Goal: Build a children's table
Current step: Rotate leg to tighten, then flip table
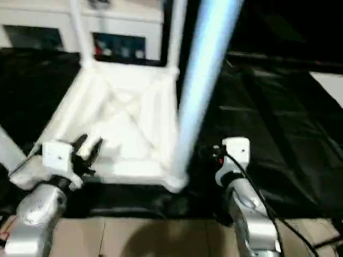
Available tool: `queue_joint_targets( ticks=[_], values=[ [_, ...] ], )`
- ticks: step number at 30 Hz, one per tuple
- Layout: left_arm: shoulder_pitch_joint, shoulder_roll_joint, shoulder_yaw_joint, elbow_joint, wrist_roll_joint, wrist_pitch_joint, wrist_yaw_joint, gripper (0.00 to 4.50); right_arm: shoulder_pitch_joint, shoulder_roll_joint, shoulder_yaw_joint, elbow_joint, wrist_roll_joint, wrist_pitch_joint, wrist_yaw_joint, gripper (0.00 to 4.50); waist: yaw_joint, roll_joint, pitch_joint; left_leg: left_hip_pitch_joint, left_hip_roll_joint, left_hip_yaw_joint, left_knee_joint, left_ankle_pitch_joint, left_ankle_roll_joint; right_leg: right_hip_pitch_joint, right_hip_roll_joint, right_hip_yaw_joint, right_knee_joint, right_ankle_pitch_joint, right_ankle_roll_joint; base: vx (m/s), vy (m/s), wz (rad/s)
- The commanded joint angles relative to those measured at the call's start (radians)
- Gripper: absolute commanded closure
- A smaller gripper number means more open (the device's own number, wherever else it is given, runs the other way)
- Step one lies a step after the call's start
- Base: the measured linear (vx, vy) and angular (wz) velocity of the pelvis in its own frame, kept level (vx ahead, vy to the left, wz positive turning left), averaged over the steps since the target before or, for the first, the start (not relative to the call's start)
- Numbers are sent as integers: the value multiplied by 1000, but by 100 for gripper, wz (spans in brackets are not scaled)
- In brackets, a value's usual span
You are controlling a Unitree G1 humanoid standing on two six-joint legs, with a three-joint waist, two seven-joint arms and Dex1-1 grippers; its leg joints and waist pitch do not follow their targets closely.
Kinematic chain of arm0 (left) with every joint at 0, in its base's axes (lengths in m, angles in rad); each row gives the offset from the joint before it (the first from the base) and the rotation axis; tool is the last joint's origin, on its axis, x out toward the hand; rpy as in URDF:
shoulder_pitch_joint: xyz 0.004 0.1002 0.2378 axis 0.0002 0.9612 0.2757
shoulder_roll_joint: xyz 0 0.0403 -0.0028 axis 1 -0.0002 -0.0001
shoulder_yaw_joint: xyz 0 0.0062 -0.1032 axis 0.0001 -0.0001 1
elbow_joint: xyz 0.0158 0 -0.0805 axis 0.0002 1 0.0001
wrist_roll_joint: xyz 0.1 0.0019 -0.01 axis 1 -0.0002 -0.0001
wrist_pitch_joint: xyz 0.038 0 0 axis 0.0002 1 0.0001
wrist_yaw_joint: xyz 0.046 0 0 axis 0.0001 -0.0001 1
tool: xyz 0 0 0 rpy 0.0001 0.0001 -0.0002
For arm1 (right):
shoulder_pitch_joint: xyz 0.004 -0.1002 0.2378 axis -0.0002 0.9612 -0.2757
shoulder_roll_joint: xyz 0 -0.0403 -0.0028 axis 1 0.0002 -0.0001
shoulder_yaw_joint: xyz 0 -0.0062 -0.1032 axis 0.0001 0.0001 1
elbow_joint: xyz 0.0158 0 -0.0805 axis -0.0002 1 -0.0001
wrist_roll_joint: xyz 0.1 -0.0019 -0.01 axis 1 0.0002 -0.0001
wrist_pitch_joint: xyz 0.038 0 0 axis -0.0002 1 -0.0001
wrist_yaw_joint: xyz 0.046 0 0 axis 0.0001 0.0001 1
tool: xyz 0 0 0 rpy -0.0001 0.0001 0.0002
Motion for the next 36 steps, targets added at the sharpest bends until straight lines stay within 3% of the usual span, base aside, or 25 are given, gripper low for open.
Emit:
queue_joint_targets(
  ticks=[1, 2, 3, 4, 6, 8, 9, 10, 11, 13, 14, 17, 19, 20, 23, 24, 26, 27, 30, 33, 34, 35, 36],
  values=[
    [17, 20, 6, -26, -11, -30, -7, 232, -12, -12, 1, 5, -1, 2, 14, 59, 25, -18, -26, -1, 9, 10, -38, -47, 2, 49, -121, 57, -148, -220, -59, -102, -106, -15],
    [40, 27, -1, -42, -58, -25, -60, 232, -16, -30, 2, 12, 11, 2, 46, 41, 27, -2, -15, 17, 35, 5, -71, -185, -72, 32, -101, 49, -165, -566, 19, -102, -106, -15],
    [41, 27, -1, -43, -60, -24, -62, 232, -16, -31, 2, 12, 12, 2, 47, 41, 29, 5, -13, 23, 41, 3, -79, -223, -86, 28, -98, 42, -168, -616, 25, -94, -49, -9],
    [68, 32, 4, -72, -147, 11, -133, 232, -13, -47, 2, -1, 49, 0, 107, 41, 27, 7, -14, 31, 50, 2, -92, -285, -108, 23, -86, 28, -169, -630, 24, 0, 0, 0],
    [86, 43, 11, -91, -202, 32, -181, 203, -11, -58, 3, -15, 81, 6, 152, 21, 25, 13, -12, 40, 64, -5, -106, -359, -123, 16, -77, 27, -160, -560, -11, -35, -5, -2],
    [101, 63, 14, -99, -225, 40, -217, 196, -8, -73, 7, -26, 99, 13, 189, 5, 21, 17, -11, 38, 72, -9, -119, -390, -122, 19, -72, 30, -146, -453, -50, -34, 14, 1],
    [121, 90, 21, -107, -260, 34, -276, 196, -2, -95, 18, -37, 113, 17, 236, 5, 22, 23, -12, 36, 74, -11, -123, -383, -120, 25, -74, 33, -137, -395, -70, 0, 0, 0],
    [156, 143, 49, -120, -318, 59, -356, 185, 8, -140, 39, -55, 136, 12, 327, 1, 23, 24, -12, 35, 76, -9, -126, -372, -115, 28, -73, 35, -133, -340, -86, 0, 0, 0],
    [157, 146, 50, -120, -321, 60, -360, 171, 8, -142, 40, -56, 137, 12, 332, 0, 23, 23, -13, 32, 76, -8, -127, -368, -109, 32, -73, 34, -130, -331, -90, 0, 0, 0],
    [166, 212, 88, -94, -370, 84, -440, 154, 21, -190, 65, -71, 168, 10, 434, 0, 24, 28, -13, 40, 76, 1, -126, -362, -105, 24, -73, 38, -133, -322, -104, 0, 0, 0],
    [164, 233, 101, -77, -379, 89, -459, 152, 22, -203, 71, -72, 172, 8, 459, 0, 24, 20, -13, 41, 75, 4, -124, -358, -102, 23, -74, 40, -134, -317, -107, 0, 0, 0],
    [157, 290, 184, -30, -417, 93, -483, 126, 26, -252, 89, -67, 189, 9, 555, 0, 29, 18, -17, 35, 75, 6, -124, -298, -90, 31, -77, 40, -122, -245, -123, 0, 0, 0],
    [157, 290, 184, -30, -417, 93, -483, 111, 26, -252, 89, -67, 189, 9, 555, 0, 30, 19, -20, 36, 76, 9, -121, -270, -84, 32, -77, 41, -119, -196, -134, 0, 0, 0],
    [162, 317, 216, -26, -440, 102, -482, 106, 28, -270, 95, -67, 204, 12, 589, 0, 34, 13, -21, 36, 76, 10, -120, -235, -71, 37, -79, 39, -113, -150, -147, 0, 0, 0],
    [221, 350, 261, -70, -467, 123, -484, 73, 29, -298, 101, -57, 209, 6, 626, 0, 34, 5, -23, 35, 79, 14, -117, -189, -52, 40, -77, 38, -107, -85, -161, 0, 0, 0],
    [248, 351, 273, -93, -475, 127, -487, 68, 29, -306, 99, -53, 207, 1, 635, 0, 36, 7, -24, 36, 80, 14, -115, -178, -51, 41, -79, 38, -103, -67, -166, 0, 0, 0],
    [294, 354, 305, -117, -497, 126, -502, 50, 29, -321, 90, -54, 222, 7, 661, 0, 34, 5, -22, 35, 82, 17, -119, -187, -48, 41, -77, 37, -104, -71, -166, 0, 0, 0],
    [301, 356, 310, -118, -500, 126, -505, 28, 29, -323, 89, -54, 224, 7, 665, 0, 36, 6, -22, 41, 83, 20, -116, -194, -49, 38, -76, 39, -105, -66, -169, 0, 0, 0],
    [369, 377, 368, -134, -529, 123, -539, 20, 21, -340, 90, -59, 247, 13, 710, 0, 42, -6, -17, 44, 85, 26, -119, -228, -56, 36, -76, 41, -110, -105, -161, 0, 0, 0],
    [418, 395, 414, -144, -563, 137, -563, 10, 15, -351, 115, -69, 269, 28, 757, 0, 48, -11, -7, 50, 87, 27, -127, -297, -78, 29, -75, 43, -120, -217, -135, 0, 0, 0],
    [433, 402, 424, -136, -570, 138, -575, 10, 11, -350, 125, -67, 270, 33, 765, 0, 49, -21, -3, 54, 87, 27, -127, -329, -86, 25, -77, 45, -126, -274, -124, 0, 0, 0],
    [433, 402, 424, -136, -570, 138, -575, 10, 11, -350, 125, -67, 270, 33, 765, 0, 52, -15, -1, 57, 87, 25, -129, -342, -92, 23, -80, 46, -127, -303, -119, 0, 0, 0],
    [450, 407, 450, -106, -572, 117, -592, 10, -5, -341, 148, -47, 245, 16, 763, 0, 53, -16, 5, 63, 90, 23, -132, -383, -108, 16, -81, 48, -135, -360, -110, 0, 0, 0]
  ],
)
